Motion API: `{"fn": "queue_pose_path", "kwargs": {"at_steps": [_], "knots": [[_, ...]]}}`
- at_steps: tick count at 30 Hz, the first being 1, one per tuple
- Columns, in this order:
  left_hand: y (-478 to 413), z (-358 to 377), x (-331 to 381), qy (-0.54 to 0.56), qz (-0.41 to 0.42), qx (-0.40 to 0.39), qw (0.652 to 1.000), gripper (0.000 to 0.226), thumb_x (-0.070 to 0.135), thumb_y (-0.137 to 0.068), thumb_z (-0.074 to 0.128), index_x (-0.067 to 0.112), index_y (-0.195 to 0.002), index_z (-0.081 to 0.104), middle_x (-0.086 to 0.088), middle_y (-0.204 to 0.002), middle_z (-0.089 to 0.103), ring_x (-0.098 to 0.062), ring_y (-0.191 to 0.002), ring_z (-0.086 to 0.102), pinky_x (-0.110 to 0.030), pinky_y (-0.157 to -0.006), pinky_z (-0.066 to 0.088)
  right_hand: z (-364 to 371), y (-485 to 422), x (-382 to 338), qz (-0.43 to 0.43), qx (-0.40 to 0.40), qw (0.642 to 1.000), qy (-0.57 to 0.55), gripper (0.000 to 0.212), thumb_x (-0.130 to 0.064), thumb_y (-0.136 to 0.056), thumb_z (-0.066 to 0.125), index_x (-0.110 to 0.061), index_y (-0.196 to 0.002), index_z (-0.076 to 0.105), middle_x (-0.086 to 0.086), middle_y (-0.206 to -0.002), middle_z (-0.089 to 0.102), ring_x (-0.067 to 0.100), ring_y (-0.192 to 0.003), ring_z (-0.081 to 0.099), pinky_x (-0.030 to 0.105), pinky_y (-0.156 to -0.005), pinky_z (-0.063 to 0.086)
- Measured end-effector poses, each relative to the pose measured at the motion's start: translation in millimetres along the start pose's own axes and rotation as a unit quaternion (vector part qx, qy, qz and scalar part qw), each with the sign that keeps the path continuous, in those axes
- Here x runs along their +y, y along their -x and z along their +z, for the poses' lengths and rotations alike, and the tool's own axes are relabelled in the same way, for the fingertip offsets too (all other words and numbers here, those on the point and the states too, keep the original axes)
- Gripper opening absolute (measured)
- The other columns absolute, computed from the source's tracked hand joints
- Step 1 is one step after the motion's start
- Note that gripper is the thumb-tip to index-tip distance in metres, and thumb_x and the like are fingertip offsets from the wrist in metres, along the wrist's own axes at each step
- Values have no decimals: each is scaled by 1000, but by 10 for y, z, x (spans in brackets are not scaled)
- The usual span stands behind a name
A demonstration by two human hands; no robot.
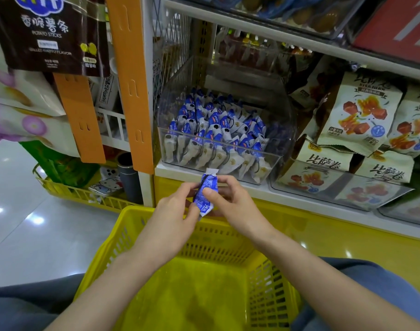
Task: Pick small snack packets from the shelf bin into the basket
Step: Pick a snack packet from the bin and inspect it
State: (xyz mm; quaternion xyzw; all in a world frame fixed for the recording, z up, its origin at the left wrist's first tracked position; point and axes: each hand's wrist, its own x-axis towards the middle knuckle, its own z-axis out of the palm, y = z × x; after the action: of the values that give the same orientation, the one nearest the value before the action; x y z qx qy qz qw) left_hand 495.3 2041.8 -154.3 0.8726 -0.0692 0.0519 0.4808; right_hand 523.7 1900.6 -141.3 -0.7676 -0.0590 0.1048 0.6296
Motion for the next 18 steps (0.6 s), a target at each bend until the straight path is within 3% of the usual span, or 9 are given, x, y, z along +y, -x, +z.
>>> {"fn": "queue_pose_path", "kwargs": {"at_steps": [2, 4, 7, 10, 12, 16, 18], "knots": [[-7, 6, 29, 107, -43, -17, 993, 22, 22, -93, 50, 40, -105, 53, 21, -94, 63, 4, -85, 61, -16, -72, 49, -3, -14, 1, -11, 23, 999, 44, 30, -23, -83, 67, -25, -106, 48, -1, -100, 63, 11, -91, 61, 24, -78, 53], [-10, 30, 63, 208, -81, -30, 974, 10, 30, -91, 51, 37, -98, 55, 15, -95, 68, 6, -85, 63, -18, -75, 48, -6, -7, 9, -47, 56, 987, 141, 45, -27, -76, 73, -21, -110, 44, -9, -97, 58, 0, -85, 56, 17, -75, 47], [-29, 64, 88, 238, -96, -9, 966, 6, 28, -91, 52, 29, -95, 57, 8, -91, 69, -9, -87, 65, -36, -81, 54, 5, 44, 40, -120, 65, 952, 272, 57, -31, -72, 75, -15, -118, 44, -5, -107, 53, 4, -98, 50, 19, -85, 44], [-57, 56, 86, 218, -101, 33, 970, 16, 18, -95, 47, 24, -87, 59, -4, -84, 66, -29, -85, 64, -46, -80, 54, 23, 82, 32, -144, 34, 948, 281, 59, -30, -70, 78, -16, -117, 46, -4, -107, 47, 3, -98, 46, 19, -88, 43], [-74, 22, 74, 179, -96, 43, 978, 21, 19, -97, 44, 19, -82, 59, -7, -75, 63, -33, -80, 61, -46, -74, 52, 33, 86, -5, -121, 11, 962, 244, 51, -34, -73, 75, -19, -114, 49, -4, -107, 49, 2, -96, 49, 16, -85, 43], [-71, -27, 92, 189, -92, 21, 977, 26, 21, -97, 44, 6, -83, 59, -21, -80, 62, -38, -85, 62, -57, -76, 50, -7, 74, -91, -109, 22, 980, 163, 11, -25, -89, 59, -17, -96, 62, -3, -89, 65, 6, -82, 60, 28, -73, 52], [-75, -35, 104, 190, -103, 11, 976, 27, 21, -96, 45, 5, -79, 59, -21, -78, 62, -38, -83, 62, -55, -75, 51, -28, 82, -109, -130, 36, 976, 169, 12, -22, -90, 59, -12, -86, 62, 2, -82, 65, 13, -79, 61, 35, -70, 53]]}}
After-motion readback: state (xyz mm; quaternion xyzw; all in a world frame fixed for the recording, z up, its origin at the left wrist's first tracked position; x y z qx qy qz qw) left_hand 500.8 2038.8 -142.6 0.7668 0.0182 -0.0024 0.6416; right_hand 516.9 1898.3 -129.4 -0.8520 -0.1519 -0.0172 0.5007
